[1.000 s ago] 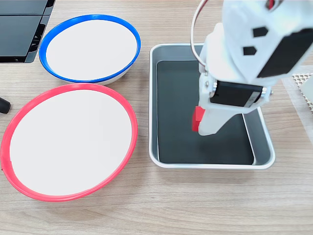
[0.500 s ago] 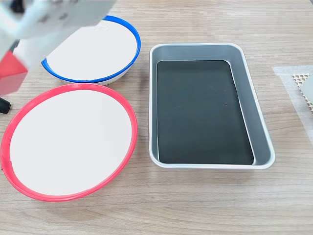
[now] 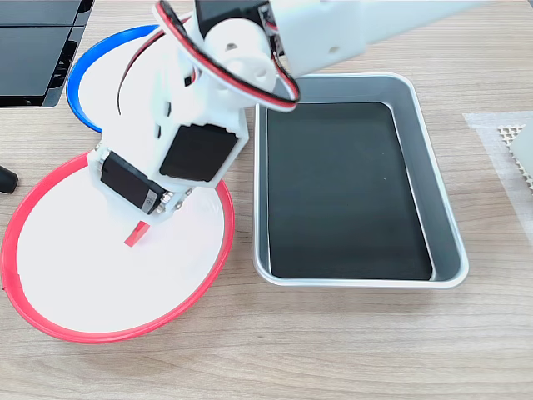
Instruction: Move a red block from tray to red dish
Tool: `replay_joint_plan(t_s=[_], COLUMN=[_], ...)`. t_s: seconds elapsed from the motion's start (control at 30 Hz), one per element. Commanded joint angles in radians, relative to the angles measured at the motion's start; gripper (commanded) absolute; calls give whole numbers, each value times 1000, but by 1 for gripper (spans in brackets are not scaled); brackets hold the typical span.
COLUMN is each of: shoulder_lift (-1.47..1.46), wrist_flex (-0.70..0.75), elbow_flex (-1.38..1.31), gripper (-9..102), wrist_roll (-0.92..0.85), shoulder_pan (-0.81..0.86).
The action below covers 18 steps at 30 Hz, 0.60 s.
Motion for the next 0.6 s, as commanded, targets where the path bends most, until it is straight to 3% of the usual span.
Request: replay_joint_plan(t_s=[0.0,0.13,0.37,0.47,0.53,0.57], shoulder_lift=[15,44,219,377,488,545], wrist_flex=[-12,-9,28,-18,-107,-161], elbow_flex=[8,21,14,18,55,86], gripper=[6,22,28,21,0,0], wrist_roll=[-14,-35,43,204,387,499], shoulder_pan=[8,5,-17,-21,-8,8])
